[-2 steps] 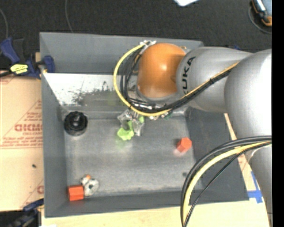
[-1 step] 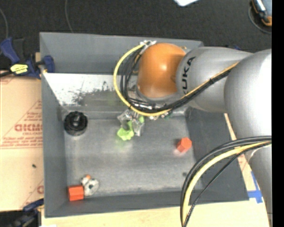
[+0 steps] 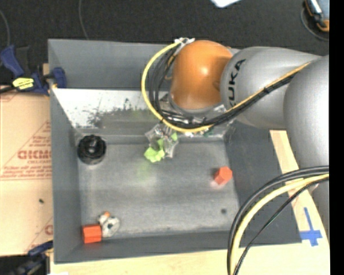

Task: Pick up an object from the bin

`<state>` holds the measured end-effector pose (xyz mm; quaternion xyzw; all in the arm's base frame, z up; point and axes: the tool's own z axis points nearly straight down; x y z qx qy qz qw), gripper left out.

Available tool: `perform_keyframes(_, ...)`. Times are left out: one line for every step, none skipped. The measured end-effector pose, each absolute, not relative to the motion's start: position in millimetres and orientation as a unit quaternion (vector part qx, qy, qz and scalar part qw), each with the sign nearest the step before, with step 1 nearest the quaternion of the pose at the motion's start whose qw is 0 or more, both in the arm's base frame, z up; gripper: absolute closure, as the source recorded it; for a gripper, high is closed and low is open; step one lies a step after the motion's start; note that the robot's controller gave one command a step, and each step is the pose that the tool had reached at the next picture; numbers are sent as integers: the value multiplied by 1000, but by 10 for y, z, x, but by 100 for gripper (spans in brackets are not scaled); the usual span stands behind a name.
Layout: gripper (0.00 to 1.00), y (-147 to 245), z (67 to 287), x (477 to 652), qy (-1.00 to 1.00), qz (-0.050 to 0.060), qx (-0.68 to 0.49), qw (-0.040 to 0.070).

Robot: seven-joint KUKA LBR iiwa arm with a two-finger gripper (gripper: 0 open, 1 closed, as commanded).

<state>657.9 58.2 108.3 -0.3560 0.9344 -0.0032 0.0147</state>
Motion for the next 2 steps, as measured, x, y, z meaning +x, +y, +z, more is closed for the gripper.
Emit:
perform_keyframes(100,581,844,6562,935,-1,-354,11)
perform_keyframes(100,576,1906,6604,936,-5,-353,20)
